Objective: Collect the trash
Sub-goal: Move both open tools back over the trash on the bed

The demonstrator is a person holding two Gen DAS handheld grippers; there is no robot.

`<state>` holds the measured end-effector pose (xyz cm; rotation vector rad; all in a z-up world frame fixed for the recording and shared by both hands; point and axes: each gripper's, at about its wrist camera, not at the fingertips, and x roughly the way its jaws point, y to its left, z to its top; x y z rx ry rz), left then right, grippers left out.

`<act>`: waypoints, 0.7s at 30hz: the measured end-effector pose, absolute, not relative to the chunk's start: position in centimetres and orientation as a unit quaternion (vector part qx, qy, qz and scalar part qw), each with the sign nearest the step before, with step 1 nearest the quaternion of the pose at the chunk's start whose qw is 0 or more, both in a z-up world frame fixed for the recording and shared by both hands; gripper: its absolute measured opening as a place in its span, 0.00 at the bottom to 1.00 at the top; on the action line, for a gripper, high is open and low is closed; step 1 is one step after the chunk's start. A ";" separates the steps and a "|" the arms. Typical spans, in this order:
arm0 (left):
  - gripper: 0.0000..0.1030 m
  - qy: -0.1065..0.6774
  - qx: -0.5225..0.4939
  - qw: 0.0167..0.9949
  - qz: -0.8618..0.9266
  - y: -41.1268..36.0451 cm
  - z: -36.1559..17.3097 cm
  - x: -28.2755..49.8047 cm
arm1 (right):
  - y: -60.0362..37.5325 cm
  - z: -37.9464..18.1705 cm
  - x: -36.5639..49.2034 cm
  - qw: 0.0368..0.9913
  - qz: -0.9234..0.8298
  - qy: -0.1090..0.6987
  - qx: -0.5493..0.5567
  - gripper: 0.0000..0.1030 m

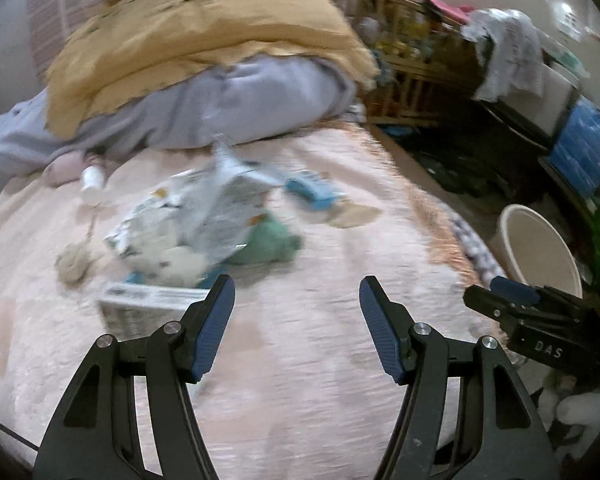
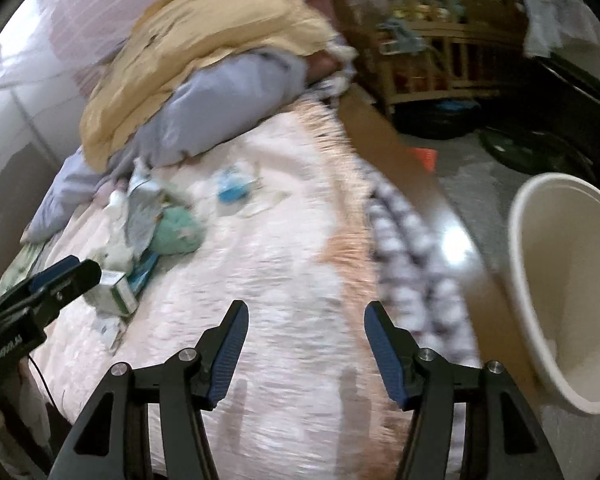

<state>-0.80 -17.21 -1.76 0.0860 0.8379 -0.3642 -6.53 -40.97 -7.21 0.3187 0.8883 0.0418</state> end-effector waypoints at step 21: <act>0.62 0.425 -0.045 0.904 -0.013 3.1 -4.0 3.2 | -22.8 -4.4 3.1 0.867 0.239 0.433 0.069 0.52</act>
